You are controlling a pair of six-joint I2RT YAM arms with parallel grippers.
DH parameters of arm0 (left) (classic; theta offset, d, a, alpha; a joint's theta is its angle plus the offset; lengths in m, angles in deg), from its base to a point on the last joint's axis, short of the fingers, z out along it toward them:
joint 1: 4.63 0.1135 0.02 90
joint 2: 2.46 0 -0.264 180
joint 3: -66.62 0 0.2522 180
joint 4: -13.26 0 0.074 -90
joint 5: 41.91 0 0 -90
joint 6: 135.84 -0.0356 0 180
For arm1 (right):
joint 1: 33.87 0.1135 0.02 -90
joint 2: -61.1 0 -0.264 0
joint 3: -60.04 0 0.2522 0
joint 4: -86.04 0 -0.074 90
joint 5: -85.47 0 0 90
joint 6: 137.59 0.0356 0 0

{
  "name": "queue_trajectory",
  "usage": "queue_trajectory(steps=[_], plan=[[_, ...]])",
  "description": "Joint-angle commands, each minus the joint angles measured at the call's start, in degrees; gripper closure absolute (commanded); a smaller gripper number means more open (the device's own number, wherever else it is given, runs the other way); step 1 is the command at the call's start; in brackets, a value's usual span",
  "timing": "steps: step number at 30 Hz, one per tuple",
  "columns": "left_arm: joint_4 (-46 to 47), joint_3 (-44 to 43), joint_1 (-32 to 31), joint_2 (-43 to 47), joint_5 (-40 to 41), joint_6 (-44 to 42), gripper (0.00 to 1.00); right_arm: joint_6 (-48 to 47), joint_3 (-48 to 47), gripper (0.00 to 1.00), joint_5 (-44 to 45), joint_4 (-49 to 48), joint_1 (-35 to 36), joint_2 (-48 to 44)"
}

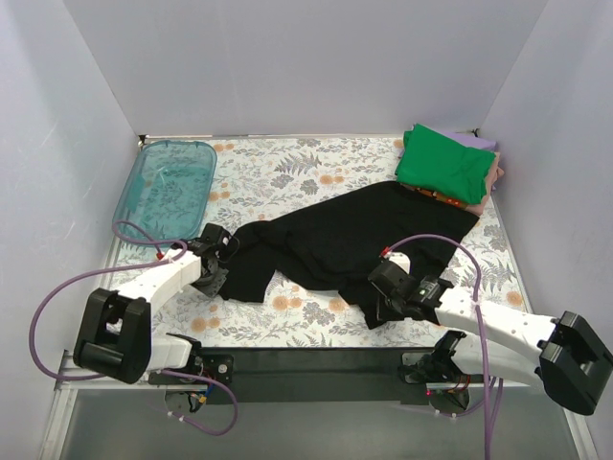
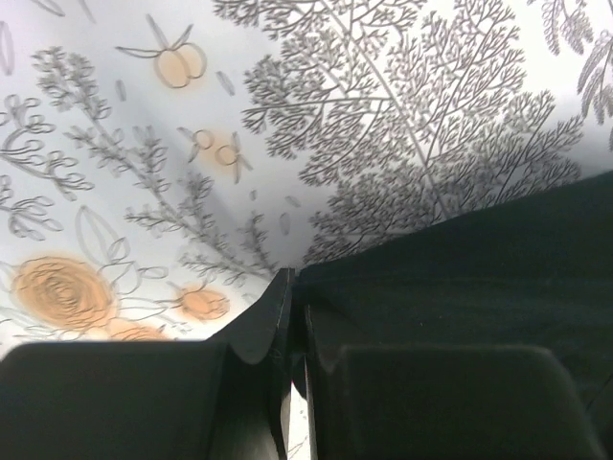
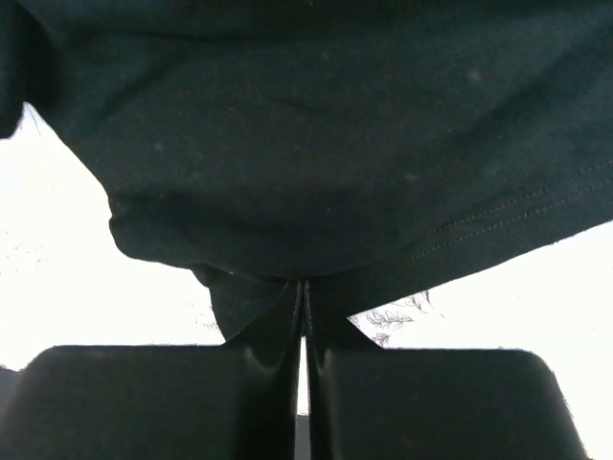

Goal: Fold and stack the t-shirts
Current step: Flatten the tshirt out

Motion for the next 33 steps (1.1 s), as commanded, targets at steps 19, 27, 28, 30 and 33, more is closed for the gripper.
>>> queue_trajectory(steps=[19,27,28,30,33], plan=[[-2.1,2.3,0.4,9.7,-2.5,-3.3,1.00,3.1,-2.1,0.31,-1.6,5.0,10.3,3.3],[-2.9,2.2,0.4,10.0,-1.7,-2.5,1.00,10.1,0.5,0.54,2.0,6.0,13.5,13.2],[-3.1,2.2,0.3,10.0,-1.6,-2.3,1.00,11.3,0.7,0.56,2.1,5.8,13.9,14.1],[-3.3,2.2,0.4,10.3,-1.6,-2.1,1.00,11.9,1.4,0.60,2.0,4.4,14.0,15.1],[-3.4,2.1,0.4,10.7,-1.6,-2.1,1.00,11.5,2.2,0.79,2.4,2.9,14.3,12.6]])
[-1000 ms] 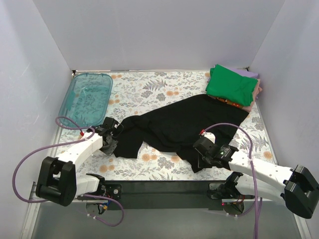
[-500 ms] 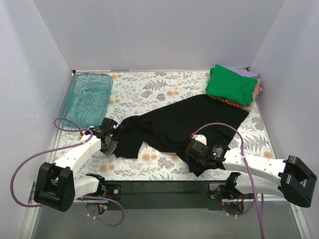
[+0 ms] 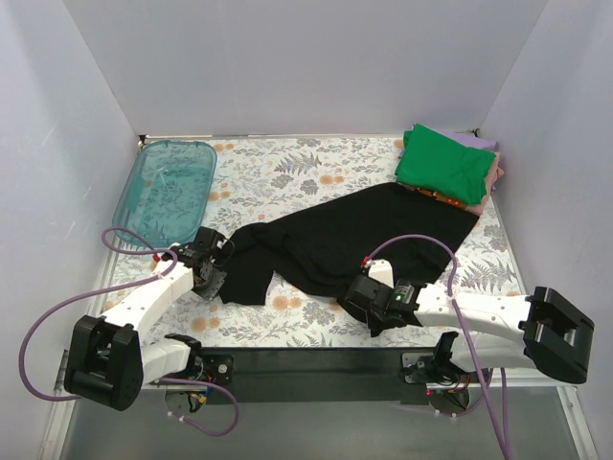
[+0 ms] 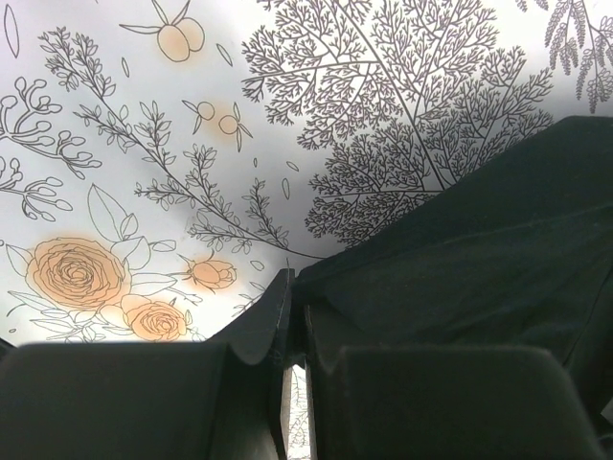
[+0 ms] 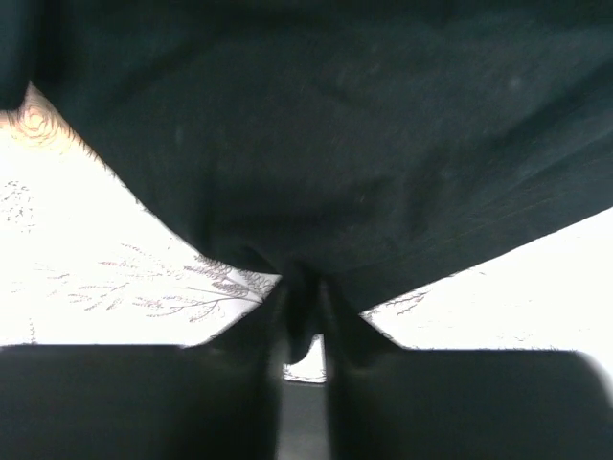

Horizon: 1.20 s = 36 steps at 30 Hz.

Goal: Fold and stack the t-shirts
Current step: Flatten the tshirt out

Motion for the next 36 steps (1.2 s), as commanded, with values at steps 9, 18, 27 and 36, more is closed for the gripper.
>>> queue_trajectory(steps=[9,18,27,36], plan=[[-3.3,-5.6,0.4,7.3,-0.4,-1.2,1.00,0.7,-2.5,0.99,11.0,5.1,0.6,-15.0],[-4.7,-31.2,0.2,15.4,-1.8,-4.9,1.00,-10.8,-32.6,0.99,29.8,15.4,0.4,-22.4],[-5.2,-63.6,0.2,10.2,-0.7,-10.5,1.00,-32.7,-72.1,0.99,33.0,14.0,0.5,-16.7],[-5.3,-97.5,0.2,4.2,-0.9,-16.5,1.00,-50.0,-96.5,0.99,13.2,5.2,0.5,-13.8]])
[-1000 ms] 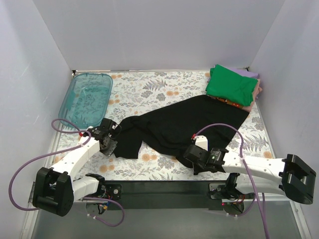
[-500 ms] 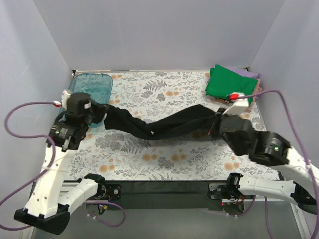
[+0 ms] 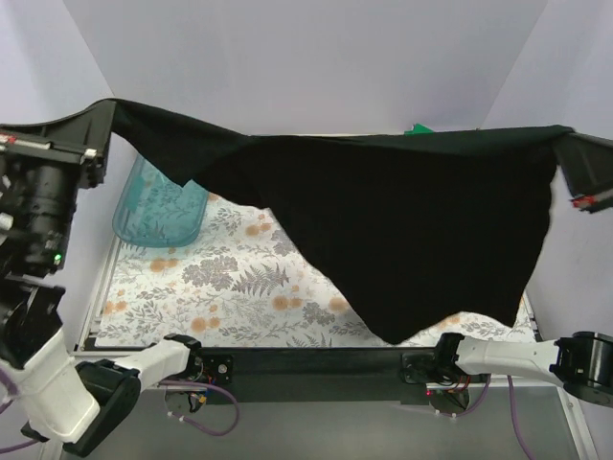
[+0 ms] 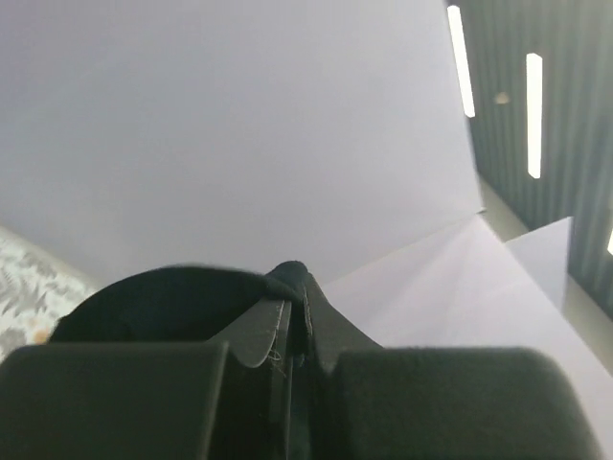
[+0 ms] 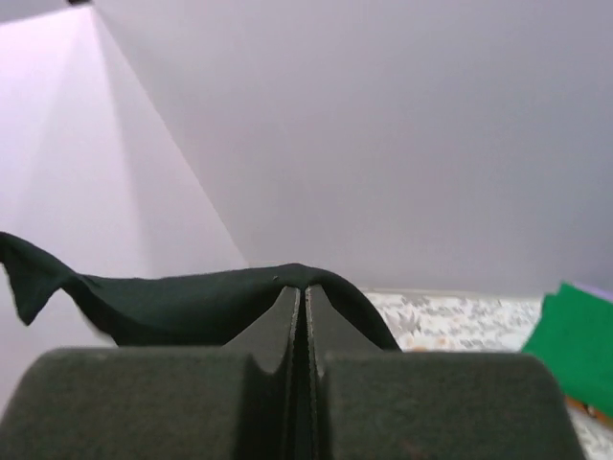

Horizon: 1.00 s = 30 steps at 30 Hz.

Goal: Fold and stack the t-shirts
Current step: Flatten the tshirt out

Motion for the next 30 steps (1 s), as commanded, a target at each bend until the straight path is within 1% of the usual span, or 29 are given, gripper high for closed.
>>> queue_trajectory(steps=[1,2,3,5,11,13,15,16,18,19,20,22,23,25,26,27,29,30], plan=[[1.4,-2.4,0.3,2.9,0.3,-3.6,1.00,-7.9,0.2,0.99,-10.5,-6.8,0.1,-1.6],[2.3,-0.3,0.2,4.3,0.5,-3.6,1.00,-7.8,1.1,0.99,-11.7,-7.4,0.2,-3.0],[3.6,1.9,0.2,7.8,2.1,-3.5,1.00,-7.3,3.7,0.99,-14.6,-9.1,0.2,-4.9],[3.7,2.4,0.2,8.2,2.8,-3.5,1.00,-7.1,4.7,0.99,-14.6,-9.7,0.2,-5.5],[3.4,1.8,0.3,7.6,3.0,-4.9,1.00,-6.6,7.2,0.99,-13.9,-10.4,0.1,-6.6],[4.2,4.0,0.2,6.9,3.2,-5.0,1.00,-6.6,9.8,0.99,-10.1,-10.9,0.1,-6.5],[5.1,6.0,0.3,6.1,3.7,-5.3,1.00,-7.2,12.1,0.99,-2.9,-11.9,0.2,-6.1],[5.6,8.3,0.2,5.0,4.7,-5.4,1.00,-8.0,15.7,0.99,4.6,-12.4,0.3,-5.6],[6.9,11.3,0.2,3.8,6.7,-5.5,1.00,-8.3,19.6,0.99,14.5,-13.8,0.2,-4.4],[7.6,15.5,0.2,3.2,9.6,-5.1,1.00,-8.6,21.8,0.99,19.9,-14.7,0.2,-2.9],[8.4,17.1,0.2,0.6,10.5,-5.0,1.00,-9.6,26.0,0.99,29.3,-15.7,0.3,-2.0],[8.1,18.3,0.2,-3.8,13.3,-4.9,1.00,-9.7,29.6,0.99,34.8,-18.9,0.2,0.3],[7.3,18.0,0.2,-8.6,13.5,-5.0,1.00,-11.4,33.7,0.99,35.0,-20.5,-0.1,0.7],[6.4,17.1,0.5,-14.1,14.7,-4.9,1.00,-15.0,38.6,0.99,31.8,-29.4,-2.7,1.8],[6.5,16.1,0.9,-16.1,13.2,-5.3,1.00,-18.4,40.8,0.99,29.8,-33.4,-8.3,2.2],[7.2,15.6,1.7,-20.0,12.0,-5.6,1.00,-18.0,42.5,0.99,22.6,-35.5,-12.1,3.3],[8.7,14.2,3.7,-22.9,9.7,-7.0,1.00,-15.6,42.7,0.99,16.0,-35.2,-19.7,7.7],[10.5,13.5,4.3,-25.0,9.9,-7.3,1.00,-14.6,42.2,0.99,8.4,-34.2,-25.6,9.5]])
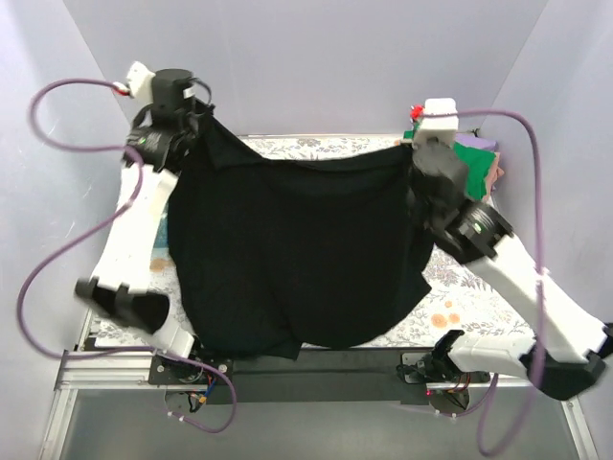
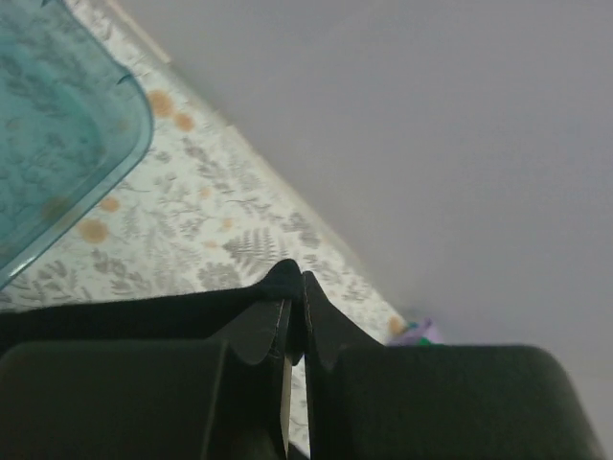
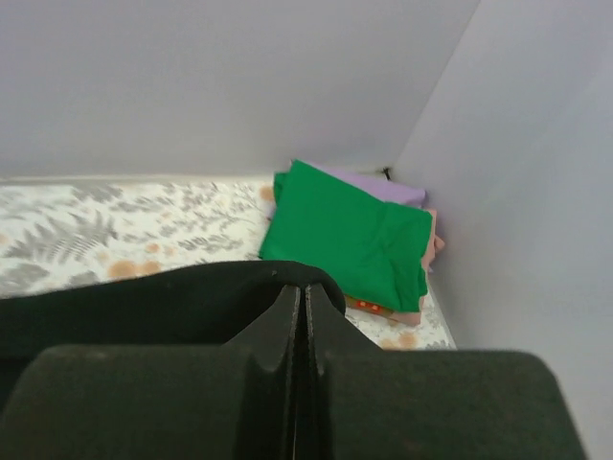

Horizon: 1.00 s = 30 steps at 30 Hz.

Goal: Fold and stack the t-shirts
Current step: Flatten the tshirt out

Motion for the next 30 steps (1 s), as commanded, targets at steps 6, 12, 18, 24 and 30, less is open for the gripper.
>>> queue_trajectory(steps=[6,12,18,24,30], plan=[[7.3,-11.0,5.8,-7.0,-3.4,-8.1,1.00,1.7,-14.5,0.99,-30.6,-7.1,-23.9,15.9],[7.9,-13.7,5.8,-1.1,-4.1,-11.7,1.00,1.3,-23.7,0.99,-32.8,-3.6,-24.9,13.2],[7.3,-5.3,5.8,14.1,-5.8,-11.4,1.00,7.4,-17.2,0.99,-40.7,0.2,-24.7,1.0],[2.2,-2.8,5.8,26.9,-12.1,-8.9,1.00,12.7,-18.0,0.99,-52.9,9.4,-24.7,-9.8],[-2.0,-13.9,5.8,30.7,-15.7,-8.2,1.00,14.5,-24.0,0.99,-57.6,13.9,-24.7,-15.0]])
